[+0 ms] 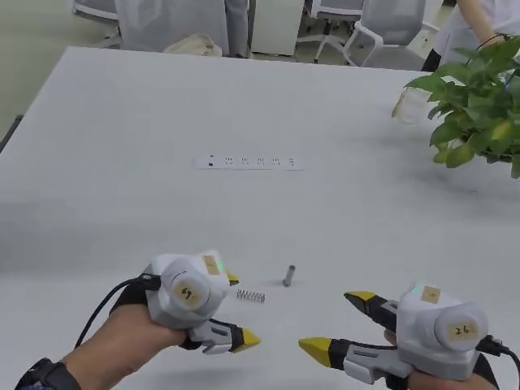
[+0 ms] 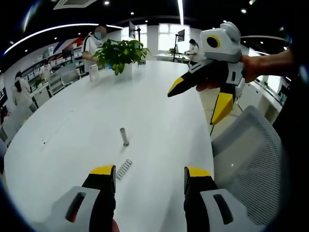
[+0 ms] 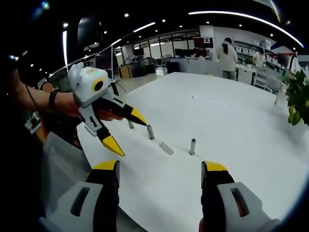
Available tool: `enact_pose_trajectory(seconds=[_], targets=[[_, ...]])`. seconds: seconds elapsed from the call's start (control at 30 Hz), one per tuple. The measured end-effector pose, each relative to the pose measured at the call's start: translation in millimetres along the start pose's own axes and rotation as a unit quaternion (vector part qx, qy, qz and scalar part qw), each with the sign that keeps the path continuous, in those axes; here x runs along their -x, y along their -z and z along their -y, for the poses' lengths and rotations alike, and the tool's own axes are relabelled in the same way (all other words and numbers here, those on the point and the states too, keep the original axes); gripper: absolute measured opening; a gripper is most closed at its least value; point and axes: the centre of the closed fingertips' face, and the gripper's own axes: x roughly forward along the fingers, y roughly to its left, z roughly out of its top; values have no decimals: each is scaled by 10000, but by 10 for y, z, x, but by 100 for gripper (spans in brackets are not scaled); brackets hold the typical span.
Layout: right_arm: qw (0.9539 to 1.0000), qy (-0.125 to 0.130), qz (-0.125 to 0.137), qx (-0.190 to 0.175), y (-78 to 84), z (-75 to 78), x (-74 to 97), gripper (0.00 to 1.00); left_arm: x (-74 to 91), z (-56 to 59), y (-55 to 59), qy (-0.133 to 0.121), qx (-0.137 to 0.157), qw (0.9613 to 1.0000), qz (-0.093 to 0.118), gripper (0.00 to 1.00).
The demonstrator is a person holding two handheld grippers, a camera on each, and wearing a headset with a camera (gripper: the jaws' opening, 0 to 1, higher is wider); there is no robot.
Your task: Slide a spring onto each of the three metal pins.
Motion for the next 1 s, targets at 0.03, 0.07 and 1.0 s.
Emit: enact_pose_trajectory(seconds=[0.03, 0.07, 1.0], targets=[[10000, -1, -6, -3, 6, 2, 0, 67, -30, -4, 12, -9, -26, 10000, -35, 52], [10000, -4, -9, -6, 12, 4, 0, 67, -52, -10, 21, -24, -39, 10000, -63, 52], [9998, -153, -86, -47, 82, -14, 11, 63, -698, -243, 424, -84, 336, 9968, -715, 55]])
